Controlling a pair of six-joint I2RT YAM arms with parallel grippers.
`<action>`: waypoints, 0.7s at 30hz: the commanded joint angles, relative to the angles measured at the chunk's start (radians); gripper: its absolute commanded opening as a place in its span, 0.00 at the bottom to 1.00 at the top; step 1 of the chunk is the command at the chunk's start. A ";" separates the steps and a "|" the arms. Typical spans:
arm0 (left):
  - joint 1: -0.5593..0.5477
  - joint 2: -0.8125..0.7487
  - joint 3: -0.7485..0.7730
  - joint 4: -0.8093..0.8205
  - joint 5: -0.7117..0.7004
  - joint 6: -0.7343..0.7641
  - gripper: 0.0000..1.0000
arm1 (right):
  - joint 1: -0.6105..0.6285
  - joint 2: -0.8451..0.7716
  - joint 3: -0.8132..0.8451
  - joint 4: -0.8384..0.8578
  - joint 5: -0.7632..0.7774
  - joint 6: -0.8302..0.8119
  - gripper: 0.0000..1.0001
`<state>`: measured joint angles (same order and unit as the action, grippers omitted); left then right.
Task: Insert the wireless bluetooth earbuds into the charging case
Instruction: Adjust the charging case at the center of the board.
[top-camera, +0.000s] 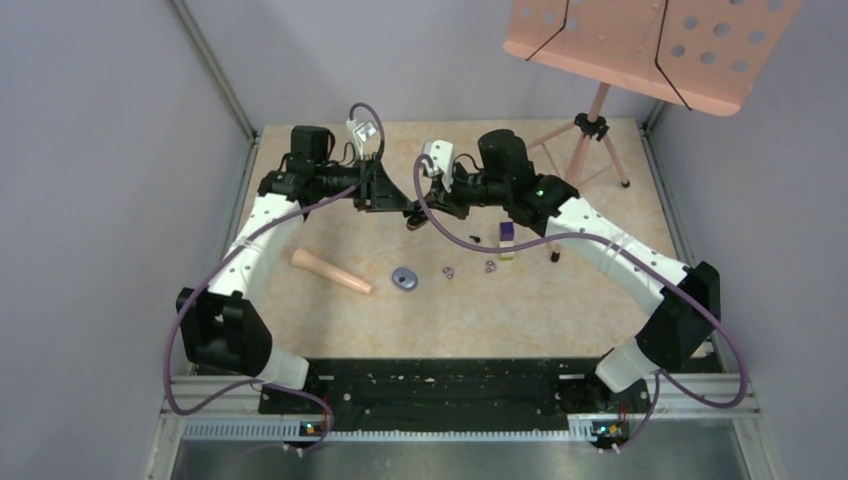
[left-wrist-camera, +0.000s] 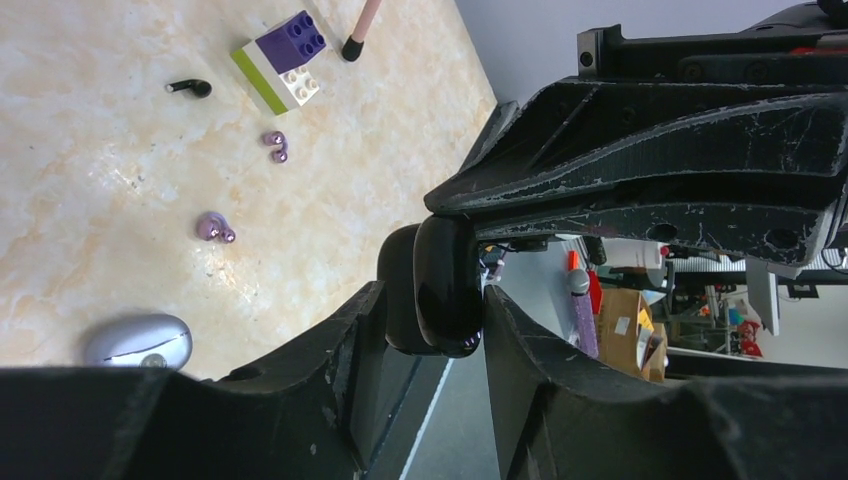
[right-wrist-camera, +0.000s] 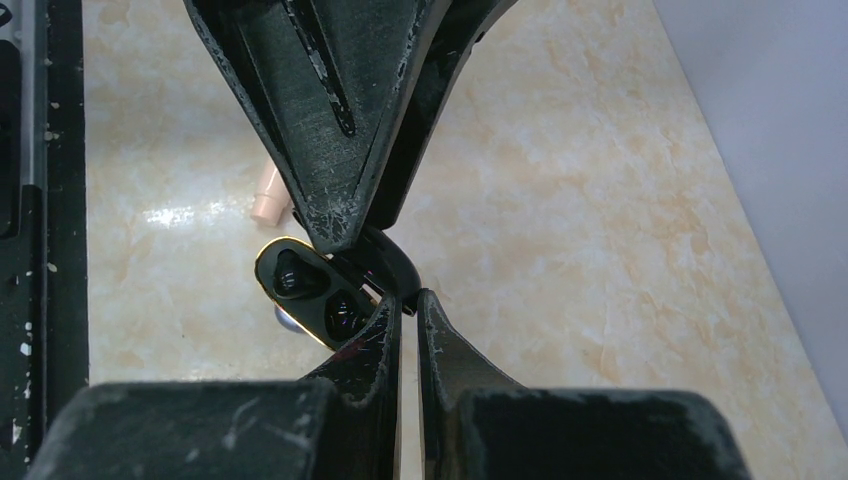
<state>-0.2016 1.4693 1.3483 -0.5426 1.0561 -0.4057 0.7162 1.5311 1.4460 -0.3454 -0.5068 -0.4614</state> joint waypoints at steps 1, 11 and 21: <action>-0.012 0.014 0.045 0.020 0.005 0.021 0.44 | 0.017 -0.029 0.005 0.028 0.002 -0.010 0.00; -0.025 0.028 0.043 0.022 0.034 0.024 0.38 | 0.025 -0.029 -0.005 0.036 0.014 0.000 0.00; -0.028 0.027 0.042 0.020 0.044 0.028 0.36 | 0.025 -0.029 -0.016 0.049 0.017 0.009 0.00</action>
<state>-0.2245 1.4937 1.3579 -0.5430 1.0725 -0.3901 0.7265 1.5307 1.4322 -0.3412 -0.4858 -0.4603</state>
